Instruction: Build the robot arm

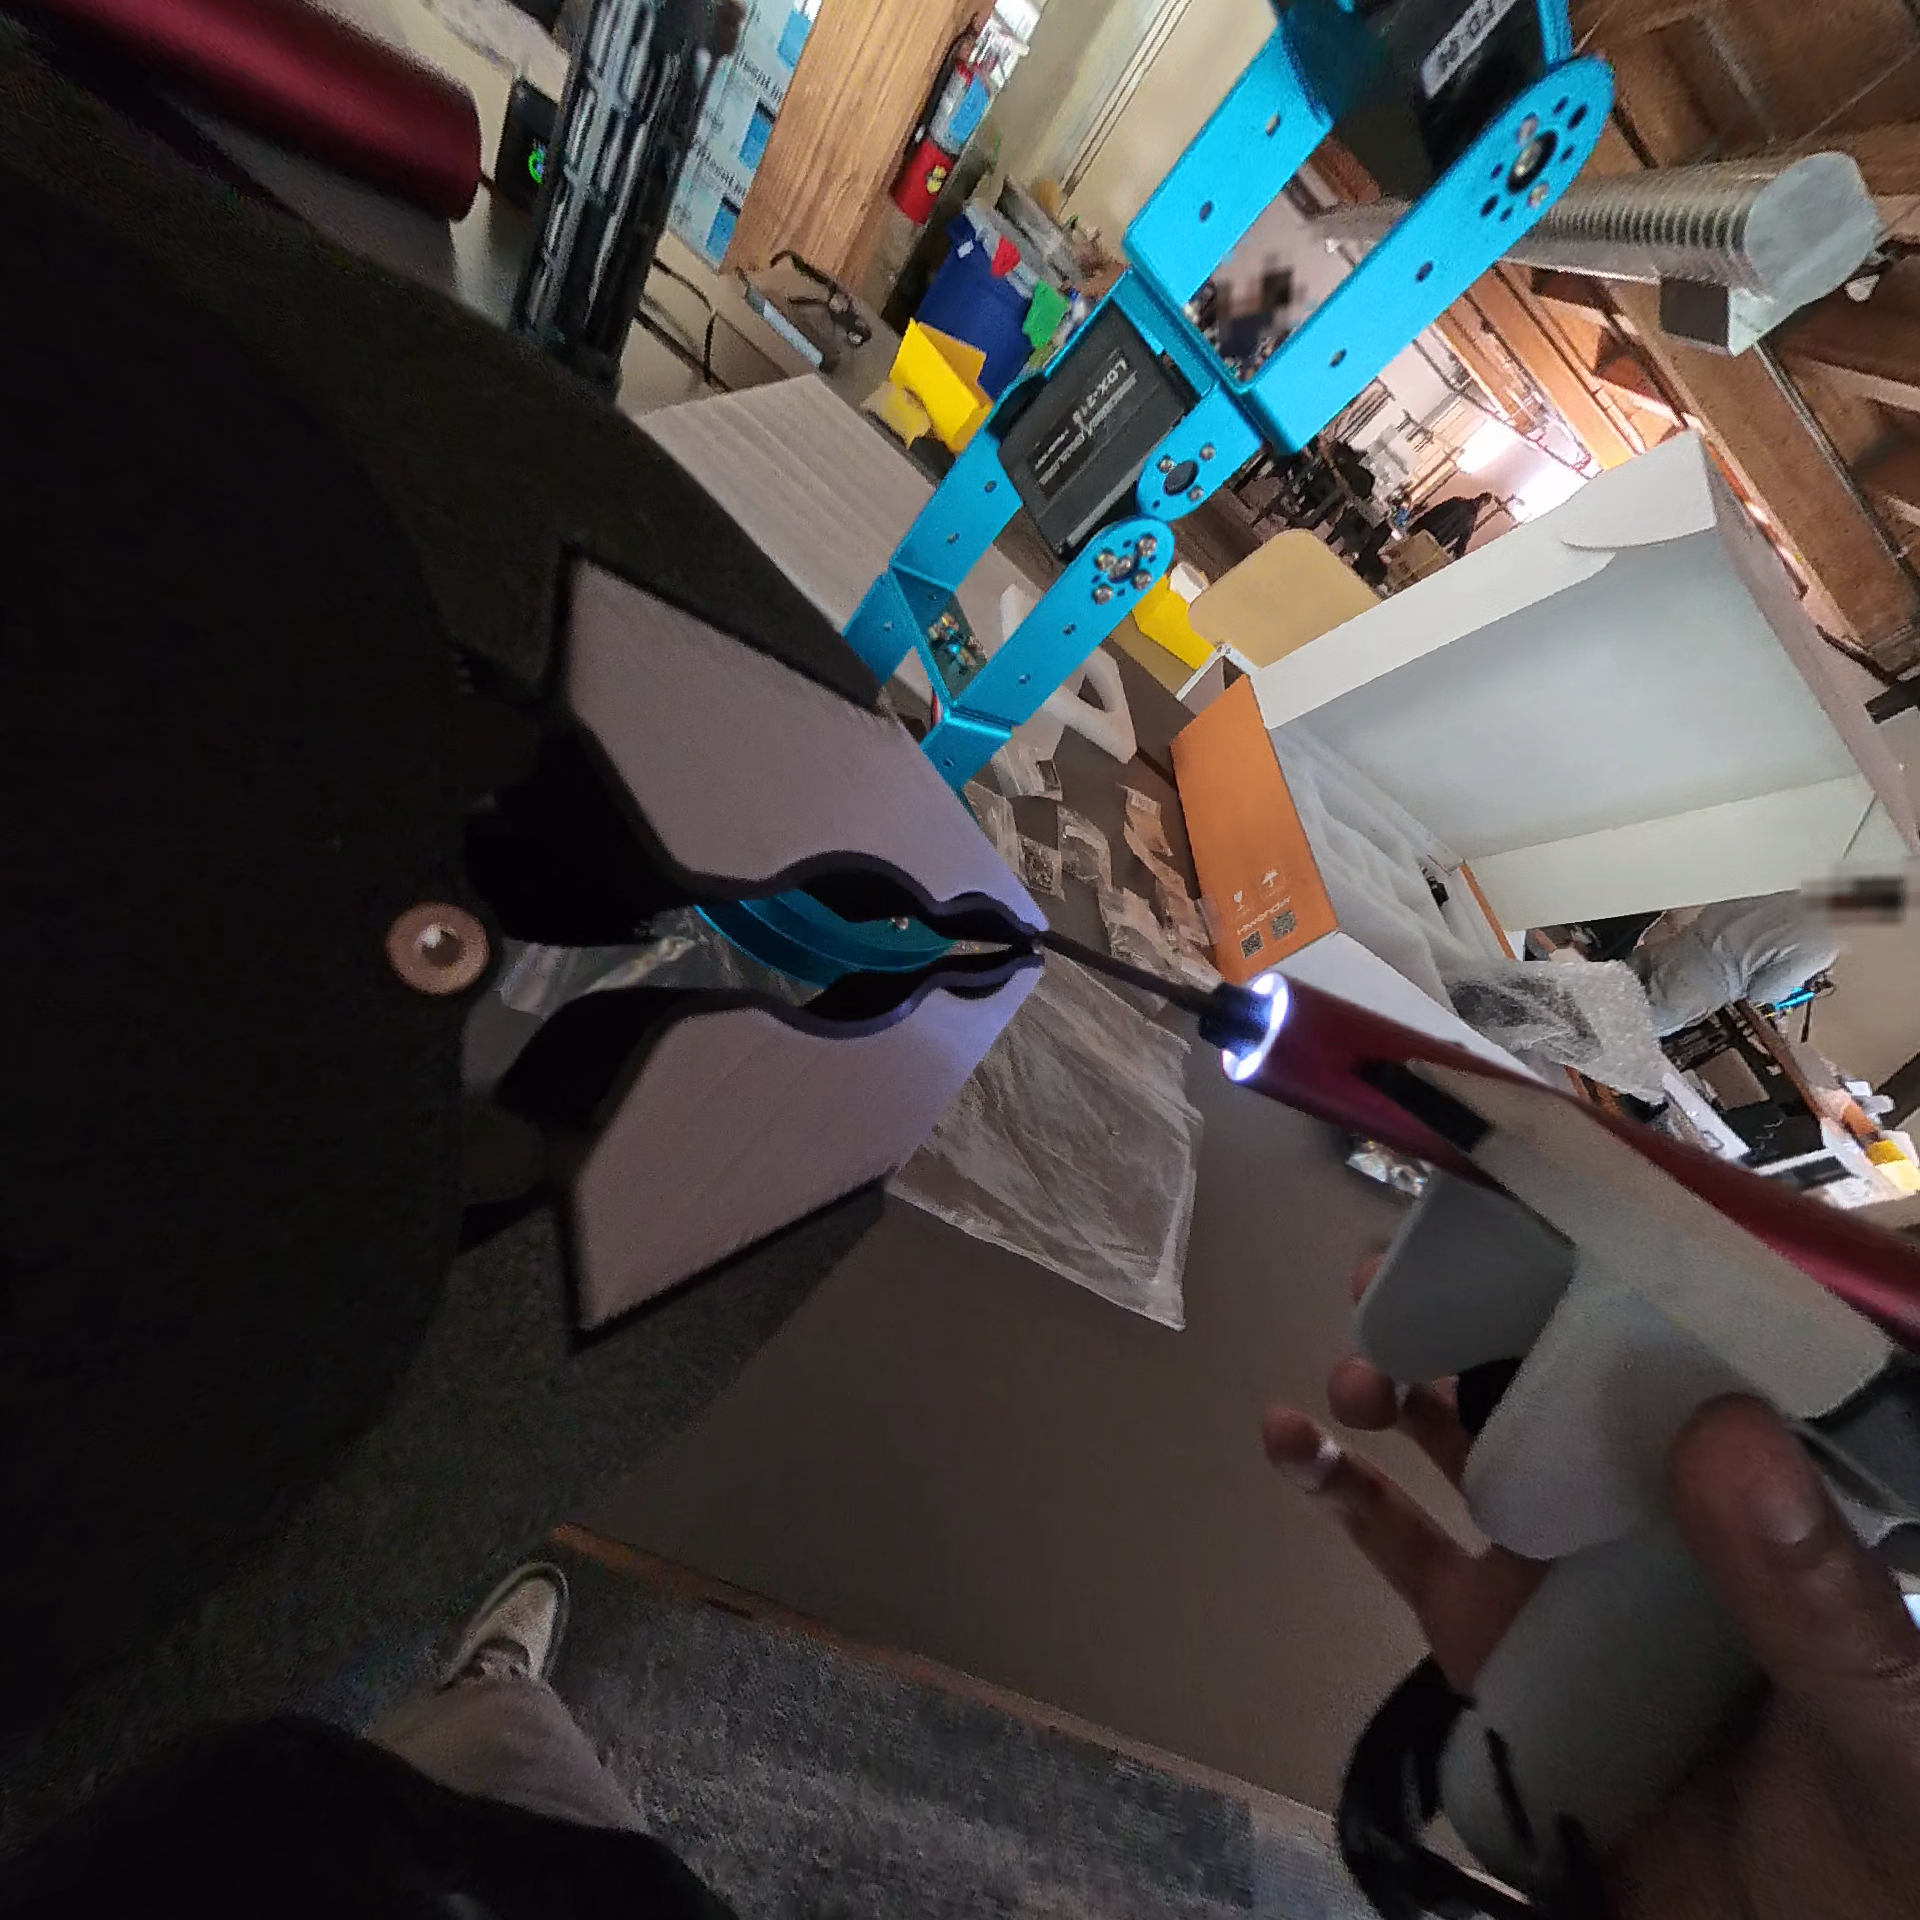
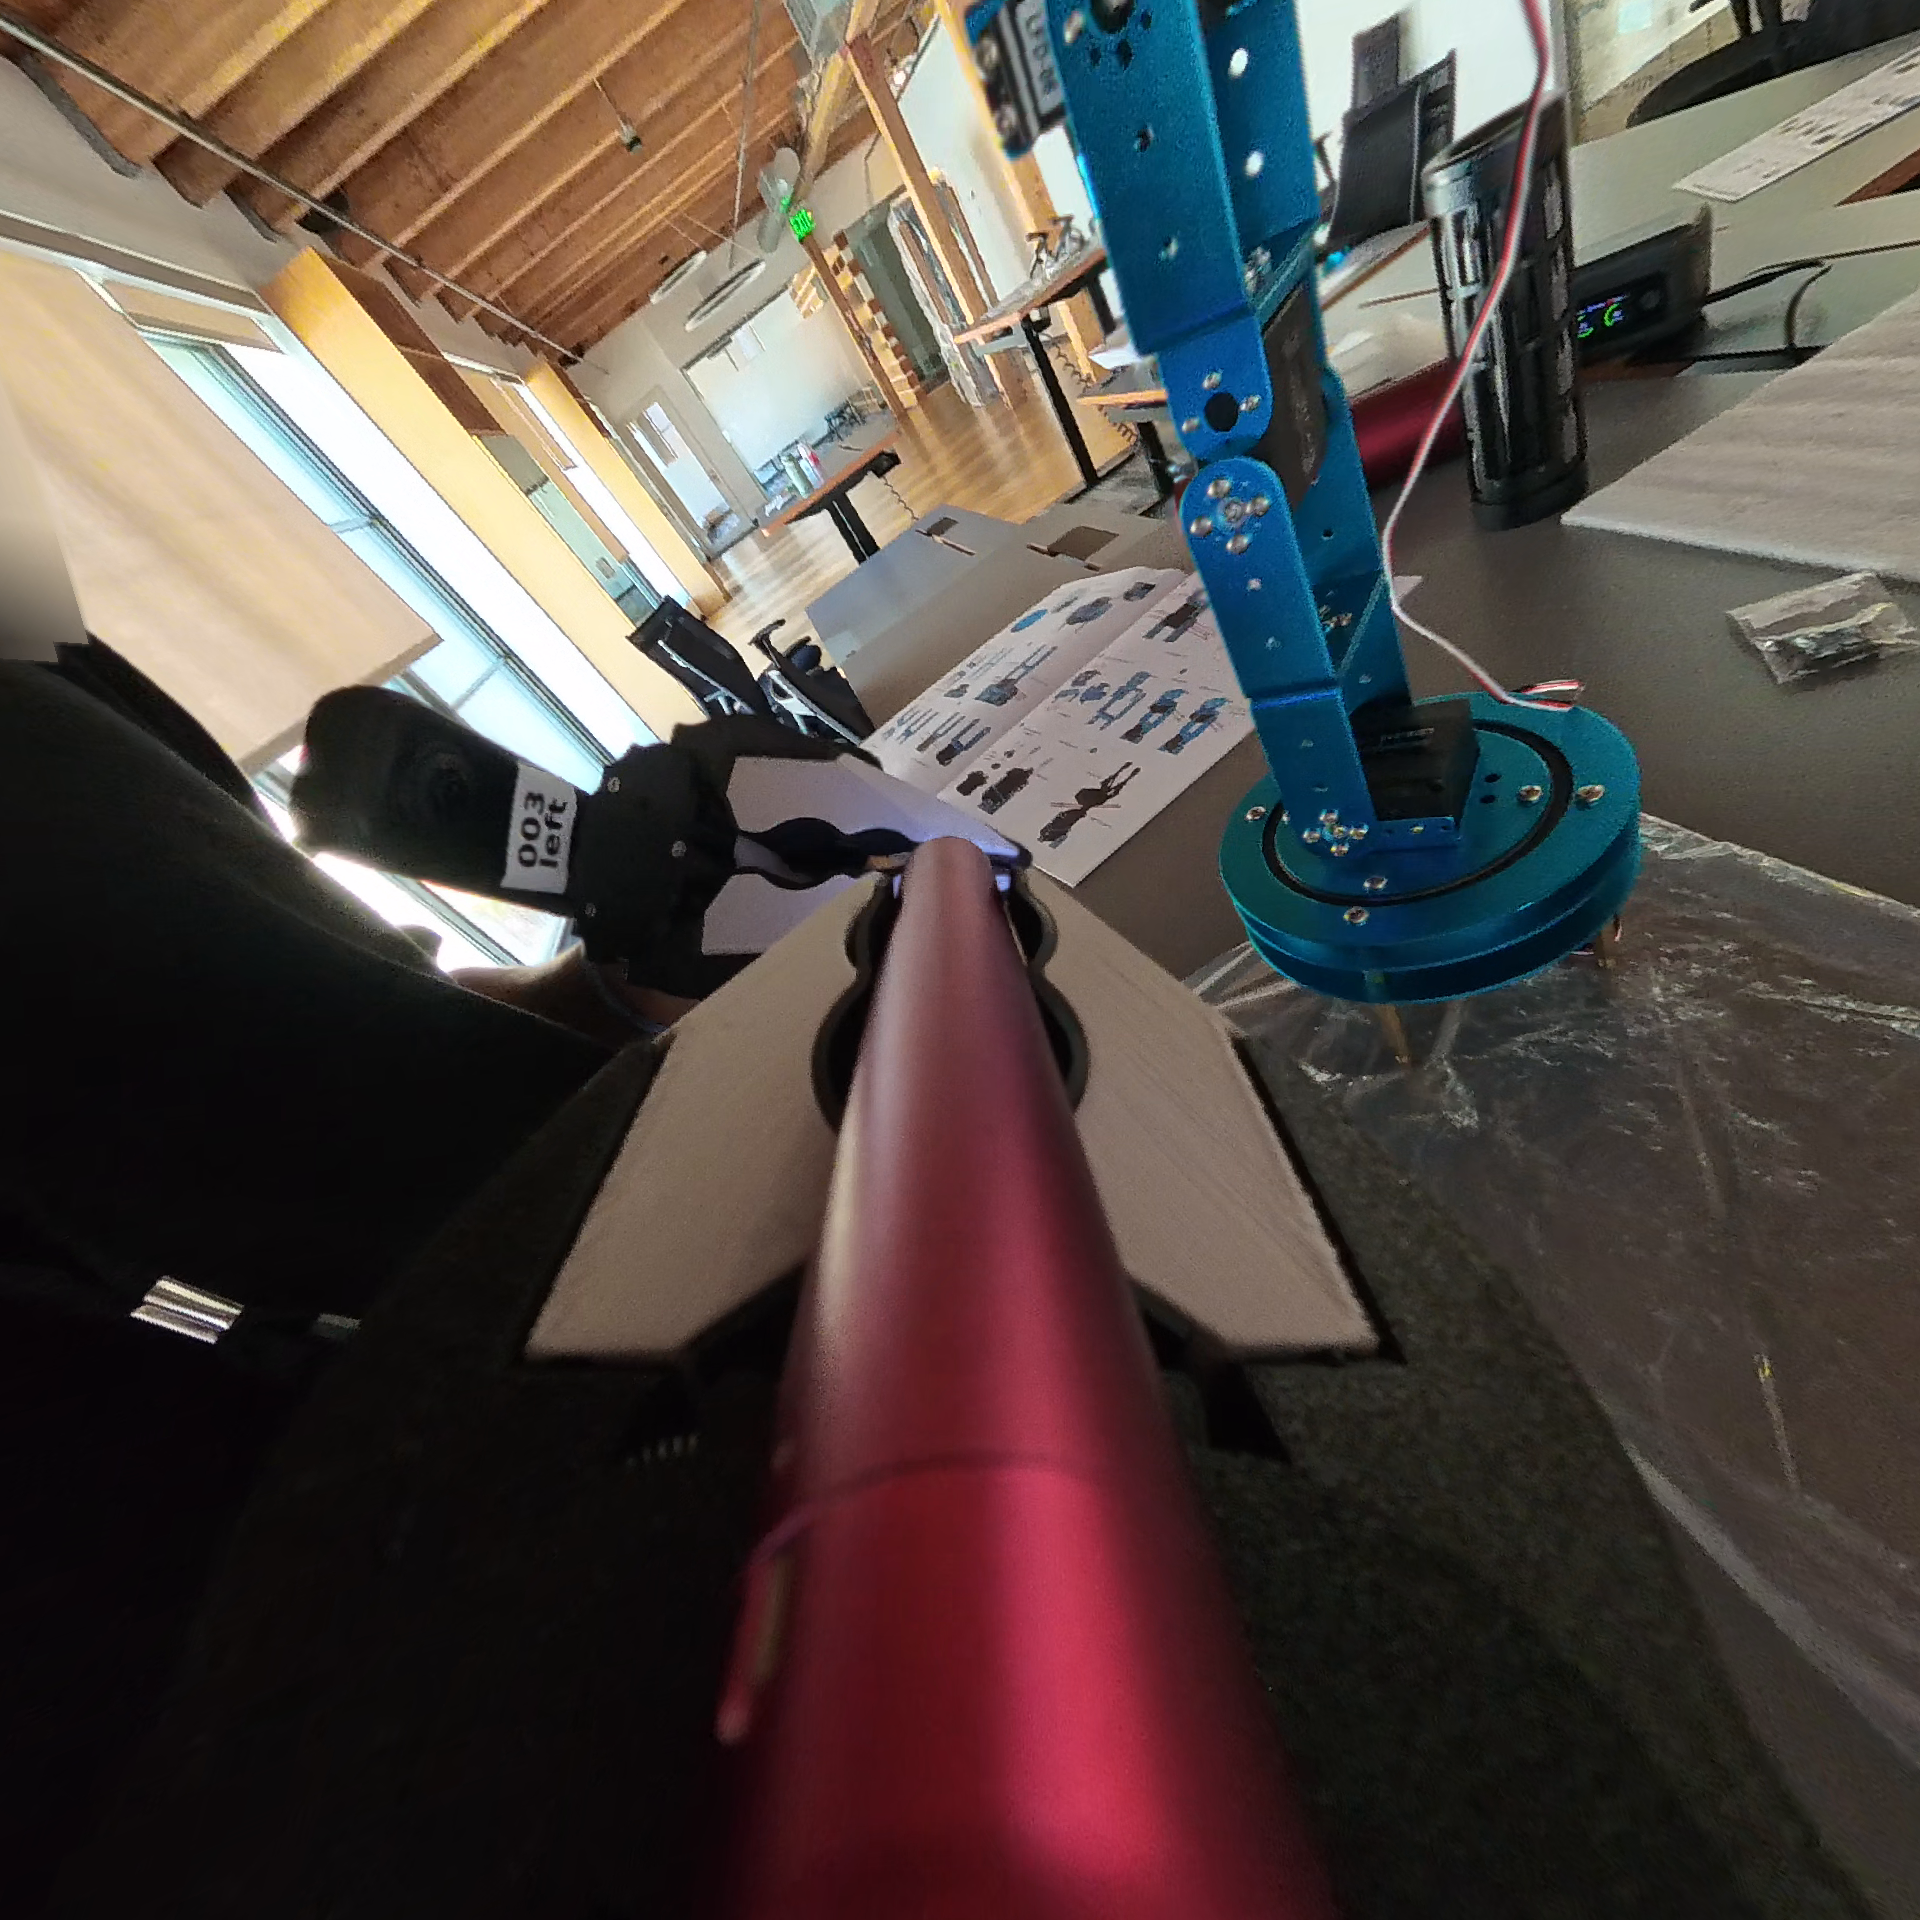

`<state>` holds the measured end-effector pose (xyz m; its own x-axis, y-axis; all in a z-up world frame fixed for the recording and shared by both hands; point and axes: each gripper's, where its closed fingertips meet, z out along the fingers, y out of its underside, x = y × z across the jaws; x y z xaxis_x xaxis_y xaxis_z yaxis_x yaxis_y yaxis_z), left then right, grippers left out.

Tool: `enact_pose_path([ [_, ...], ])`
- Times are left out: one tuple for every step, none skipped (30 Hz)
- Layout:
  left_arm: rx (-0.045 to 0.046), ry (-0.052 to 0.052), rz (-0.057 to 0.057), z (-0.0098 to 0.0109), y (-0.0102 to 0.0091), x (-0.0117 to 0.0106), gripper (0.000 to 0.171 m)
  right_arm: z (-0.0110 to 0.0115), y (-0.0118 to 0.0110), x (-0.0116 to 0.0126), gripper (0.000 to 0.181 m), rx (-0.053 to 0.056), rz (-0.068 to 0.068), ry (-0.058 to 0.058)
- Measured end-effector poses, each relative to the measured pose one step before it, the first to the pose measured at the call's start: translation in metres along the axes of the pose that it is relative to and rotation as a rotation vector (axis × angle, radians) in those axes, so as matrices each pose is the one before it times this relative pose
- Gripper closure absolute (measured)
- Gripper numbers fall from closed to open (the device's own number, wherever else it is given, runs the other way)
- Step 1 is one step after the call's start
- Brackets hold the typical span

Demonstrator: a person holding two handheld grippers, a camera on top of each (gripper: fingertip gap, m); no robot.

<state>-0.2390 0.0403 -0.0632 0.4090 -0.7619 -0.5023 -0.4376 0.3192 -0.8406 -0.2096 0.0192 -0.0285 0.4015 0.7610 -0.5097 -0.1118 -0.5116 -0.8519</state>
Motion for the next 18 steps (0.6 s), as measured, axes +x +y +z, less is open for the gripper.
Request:
enact_pose_path([
  [-0.00898,0.0066,0.0208,-0.00147,0.00229,0.00124,0.171,0.00147,0.00172,-0.00073,0.157,-0.0132,-0.0048,0.0105],
  [-0.01178,0.0049,0.0182,-0.00114,0.00246,0.00071,0.171,0.00172,0.00159,-0.00073,0.157,-0.014,-0.0141,0.0129],
  [-0.00904,-0.0004,0.0194,-0.0009,0.00218,0.00026,0.171,0.00178,0.00108,-0.00097,0.158,-0.0119,-0.0214,0.0136],
  [-0.01207,0.0017,0.0229,-0.00054,0.0026,0.00075,0.171,0.00165,0.00117,-0.00075,0.158,-0.0168,-0.0252,0.0158],
  [-0.0116,0.0004,0.0235,-0.00051,0.0024,0.00049,0.171,0.0016,0.00082,-0.00076,0.158,-0.0159,-0.0245,0.0135],
  [-0.00742,-0.0021,0.0208,-0.00033,0.002,0.00011,0.171,0.00151,0.00051,-0.00084,0.158,-0.0135,-0.0188,0.0108],
  [-0.00962,0.0035,0.0129,-0.00023,0.0022,0.0008,0.171,0.00158,0.00097,-0.0002,0.158,-0.0147,-0.0138,0.0107],
  [-0.00807,0.0061,0.0025,0.00001,0.00203,0.00079,0.171,0.00138,0.00087,-0.00022,0.159,-0.0104,-0.0108,0.0081],
  [-0.00165,0.0034,-0.0028,-0.00004,0.00131,0.00046,0.171,0.00097,0.00048,-0.00013,0.158,-0.0054,-0.009,0.0063],
  [-0.00023,0.0007,-0.0048,0.00003,0.00103,0.00018,0.171,0.00071,0.00041,-0.00002,0.159,-0.0015,-0.0035,0.004],
  [-0.00202,0.003,-0.0062,0.00019,0.00087,0.00046,0.171,0.00059,0.0007,0.00034,0.158,-0.0011,0.0025,0.0031],
  [-0.00306,0.0031,-0.0046,0.00032,0.00089,0.00059,0.171,0.00036,0.00075,0.00052,0.158,0.0007,0.0035,0.0023],
  [-0.00147,0.0008,-0.0012,0.00029,0.00064,0.0003,0.171,0.0002,0.00063,0.00019,0.158,0.0029,0.0035,-0.0003],
  [-0.00055,0.0033,-0.0031,0.00011,0.00039,0.00053,0.171,0.00005,0.00067,0.00031,0.158,0.0017,0.0027,-0.0005],
  [-0.00007,0.0041,-0.008,0.0002,0.00012,0.00054,0.171,-0.00016,0.00046,0.00029,0.158,0.002,0.0037,-0.0004],
  [0.00119,0.0017,-0.0094,0.00024,-0.00004,0.00013,0.171,-0.00025,0.0003,0.00013,0.158,0.0022,0.0026,-0.001],
  [-0.00199,-0.0034,-0.0105,0.00045,0.00046,-0.00081,0.171,-0.0002,0.00034,0.00046,0.158,-0.0001,0.0008,0.0006],
  [-0.00254,0.0017,-0.0114,0.00038,0.00074,-0.0005,0.171,-0.00017,0.00075,0.00072,0.159,-0.0024,-0.0004,0.0024],
])
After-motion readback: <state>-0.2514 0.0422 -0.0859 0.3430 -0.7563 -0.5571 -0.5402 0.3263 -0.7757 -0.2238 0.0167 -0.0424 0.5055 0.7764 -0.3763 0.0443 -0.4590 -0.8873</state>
